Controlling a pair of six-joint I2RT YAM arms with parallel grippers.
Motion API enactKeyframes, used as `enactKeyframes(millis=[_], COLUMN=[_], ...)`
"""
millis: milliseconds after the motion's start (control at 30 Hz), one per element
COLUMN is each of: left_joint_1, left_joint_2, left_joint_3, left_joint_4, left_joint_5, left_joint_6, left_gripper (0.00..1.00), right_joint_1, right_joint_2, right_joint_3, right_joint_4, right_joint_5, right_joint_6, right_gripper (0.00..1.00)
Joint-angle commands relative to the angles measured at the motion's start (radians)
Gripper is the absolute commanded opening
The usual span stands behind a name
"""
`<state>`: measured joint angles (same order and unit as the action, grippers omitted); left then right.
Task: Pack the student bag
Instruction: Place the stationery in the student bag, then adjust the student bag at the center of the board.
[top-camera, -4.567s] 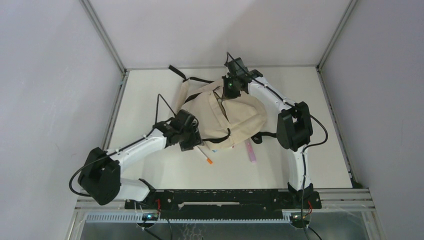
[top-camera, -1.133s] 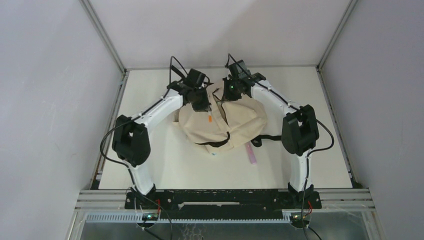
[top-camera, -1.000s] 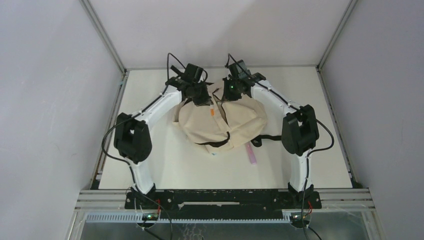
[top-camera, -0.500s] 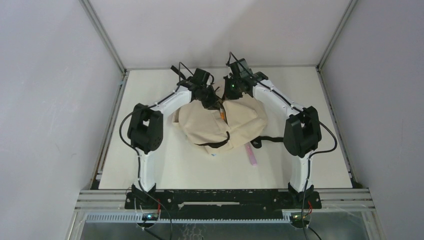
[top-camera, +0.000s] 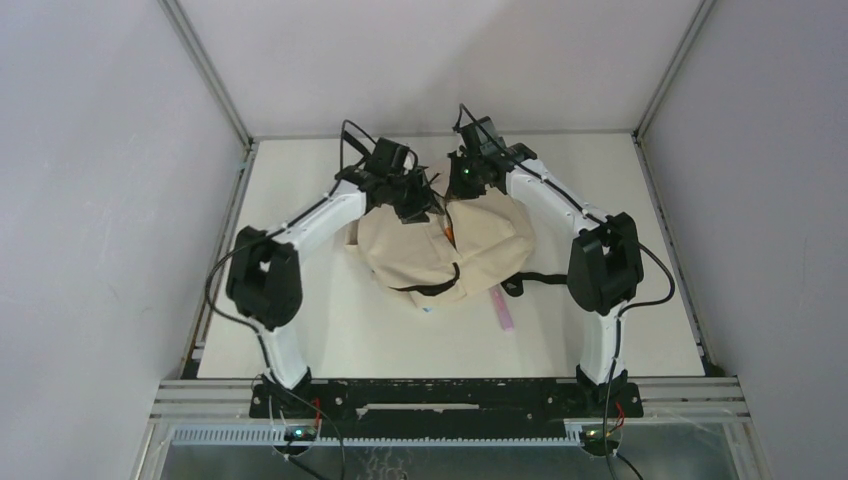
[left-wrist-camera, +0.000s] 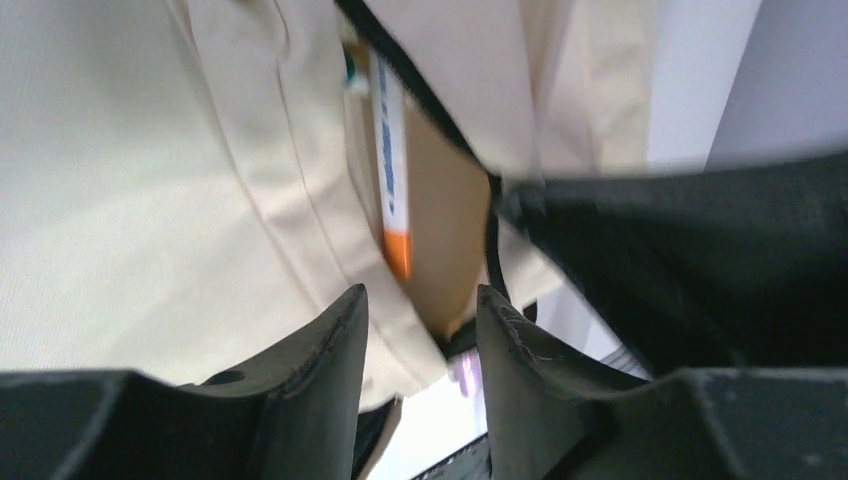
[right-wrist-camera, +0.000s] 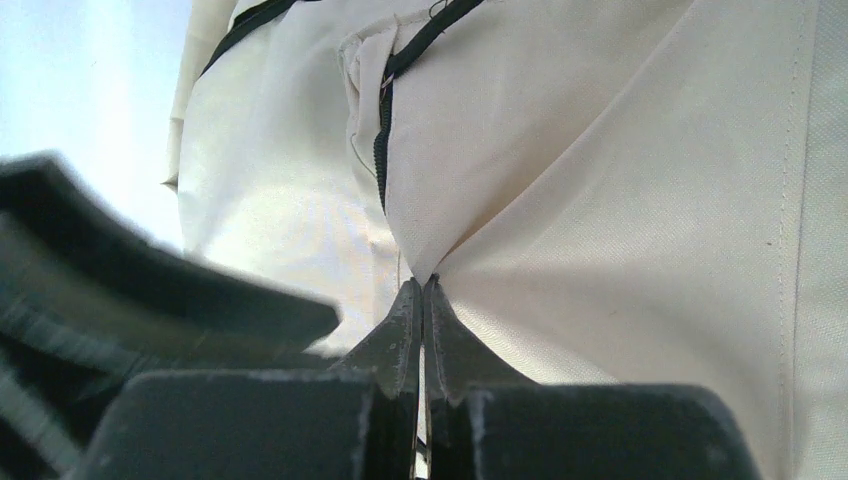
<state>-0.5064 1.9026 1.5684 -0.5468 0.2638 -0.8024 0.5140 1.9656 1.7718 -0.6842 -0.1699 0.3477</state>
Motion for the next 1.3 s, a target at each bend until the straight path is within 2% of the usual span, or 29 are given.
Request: enactKeyframes(millis=[0,167,300,433,567,700,833,900,1067,1267], left_joint_1=[-0.043,-0.155,-0.246,-0.319,-0.331,-0.329,-0.287,-0.275,-0.232,-0.182], left_joint_2=[-0.226,-0.426,-0.503,-0.469,-0.412,-0.403,-0.320,-0.281,-0.190,-0.186], left_joint_3=[-0.138,-0.327,-0.471,-0.533,-0.540,-0.566,-0.533,-0.508,-0.409,-0.292], left_joint_4=[0.032,0.013,0.067,0.115,0.108,0.100,0.047,0.036,0.017,-0.005], left_joint_5=[-0.032,-0.161,-0.080,-0.031,0.058,0.018,-0.015,-0.069,-0.216,-0.257], left_joint_6=[0.079,0.217,0.255,0.256,0.260,0.296,0.337,0.326,0.289,0.290], left_gripper=[0.46,0.46,0.46,0.47,0.46,0.43,0.40,0.36,0.33,0.33], right_joint_1=[0.011,0.011,0.005,-0.003,-0.012,-0.026,-0.033,-0.034,-0.037,-0.044], right_joint_2=[-0.062,-0.054,-0.047,-0.042,-0.036,-0.027,-0.023,-0.027,-0.030,-0.026], right_joint_3=[0.018,0.018,0.026,0.026,0.033,0.046,0.058,0.056,0.056,0.060], right_joint_4=[0.032,0.040,0.041,0.044,0.045,0.038,0.023,0.022,0.017,0.004], right_joint_5=[-0.027,-0.034,-0.037,-0.041,-0.049,-0.055,-0.051,-0.048,-0.048,-0.054], right_joint_6=[0.023,0.022,0.021,0.024,0.025,0.021,0.015,0.013,0.013,0.002], right_gripper=[0.00,0.00,0.00,0.00,0.00,0.00,0.00,0.00,0.00,0.00])
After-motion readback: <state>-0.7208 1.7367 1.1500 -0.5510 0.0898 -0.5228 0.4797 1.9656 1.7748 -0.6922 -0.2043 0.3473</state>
